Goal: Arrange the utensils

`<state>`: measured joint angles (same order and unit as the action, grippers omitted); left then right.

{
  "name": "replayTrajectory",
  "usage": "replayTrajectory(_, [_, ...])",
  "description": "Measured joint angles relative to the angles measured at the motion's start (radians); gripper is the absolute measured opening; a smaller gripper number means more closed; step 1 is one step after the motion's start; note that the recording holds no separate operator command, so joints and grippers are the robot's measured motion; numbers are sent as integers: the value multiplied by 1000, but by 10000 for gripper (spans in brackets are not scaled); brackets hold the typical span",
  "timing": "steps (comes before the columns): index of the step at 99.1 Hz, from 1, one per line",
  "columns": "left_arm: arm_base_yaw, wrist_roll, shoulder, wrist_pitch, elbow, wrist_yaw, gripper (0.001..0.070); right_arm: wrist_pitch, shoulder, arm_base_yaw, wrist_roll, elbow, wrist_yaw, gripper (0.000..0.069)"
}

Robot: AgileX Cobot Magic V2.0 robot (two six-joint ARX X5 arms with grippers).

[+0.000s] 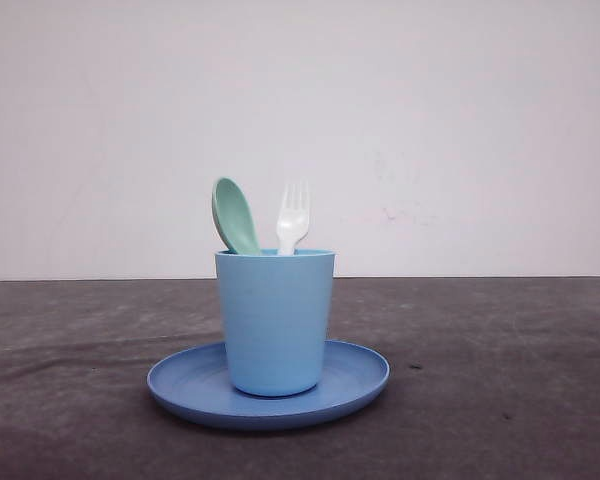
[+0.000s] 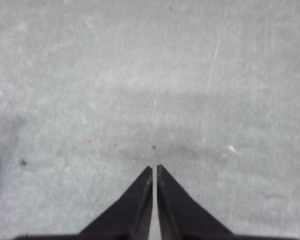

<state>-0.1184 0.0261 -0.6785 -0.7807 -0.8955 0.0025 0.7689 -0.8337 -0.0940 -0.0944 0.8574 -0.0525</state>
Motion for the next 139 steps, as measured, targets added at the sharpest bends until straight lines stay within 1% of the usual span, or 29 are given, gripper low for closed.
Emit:
replayTrajectory(11, [32, 0, 126, 126, 130, 12, 24, -29, 0, 0, 0, 0, 0, 14])
replayTrajectory(16, [41, 0, 181, 189, 195, 20, 24, -42, 0, 0, 0, 0, 0, 14])
replayTrajectory(33, [62, 0, 380, 388, 451, 22, 24, -78, 0, 0, 0, 0, 0, 14])
replayTrajectory(51, [62, 0, 552, 542, 699, 22, 24, -106, 0, 0, 0, 0, 0, 14])
replayTrajectory(57, [62, 0, 590, 575, 759, 22, 24, -118, 0, 0, 0, 0, 0, 14])
replayTrajectory(64, [62, 0, 628, 578, 811, 22, 24, -133, 0, 0, 0, 0, 0, 14])
replayTrajectory(73, [62, 0, 670, 577, 855, 22, 24, -147, 0, 0, 0, 0, 0, 14])
replayTrajectory(81, [62, -1, 675, 601, 863, 22, 24, -155, 0, 0, 0, 0, 0, 14])
replayTrajectory(139, [62, 0, 674, 598, 864, 22, 23, -160, 0, 0, 0, 0, 0, 14])
